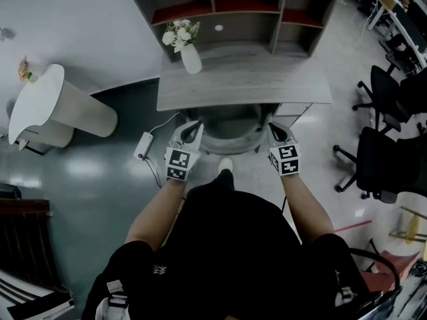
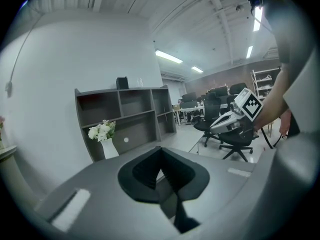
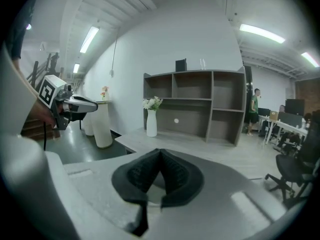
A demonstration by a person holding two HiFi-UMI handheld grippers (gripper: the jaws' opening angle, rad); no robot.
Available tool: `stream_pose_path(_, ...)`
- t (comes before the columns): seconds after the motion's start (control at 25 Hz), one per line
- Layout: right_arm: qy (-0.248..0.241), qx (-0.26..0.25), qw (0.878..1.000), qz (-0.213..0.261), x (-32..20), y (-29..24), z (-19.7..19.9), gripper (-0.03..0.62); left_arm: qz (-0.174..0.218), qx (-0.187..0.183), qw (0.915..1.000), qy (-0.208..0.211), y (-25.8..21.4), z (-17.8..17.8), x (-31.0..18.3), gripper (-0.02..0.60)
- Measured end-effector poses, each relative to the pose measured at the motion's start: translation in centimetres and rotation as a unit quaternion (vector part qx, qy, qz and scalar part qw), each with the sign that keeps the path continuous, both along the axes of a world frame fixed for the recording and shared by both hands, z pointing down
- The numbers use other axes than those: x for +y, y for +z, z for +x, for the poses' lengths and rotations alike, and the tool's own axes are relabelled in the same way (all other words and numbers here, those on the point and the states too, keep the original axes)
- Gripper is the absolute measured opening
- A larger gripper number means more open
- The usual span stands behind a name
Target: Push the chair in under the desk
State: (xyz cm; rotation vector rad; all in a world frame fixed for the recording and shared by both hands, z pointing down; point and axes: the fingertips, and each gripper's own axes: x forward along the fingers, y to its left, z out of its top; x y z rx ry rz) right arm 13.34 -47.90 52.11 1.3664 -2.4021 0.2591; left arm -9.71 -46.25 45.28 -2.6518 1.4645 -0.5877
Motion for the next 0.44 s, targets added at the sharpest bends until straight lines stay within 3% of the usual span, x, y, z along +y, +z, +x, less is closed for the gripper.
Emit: stream_pose_path(0.44, -0.008, -0.003, 1.0, 0.01, 0.9, -1.3, -1.1, 0.002, 0.02, -0.002, 0.9998, 0.004, -2.0, -0.6, 0.0, 0.008)
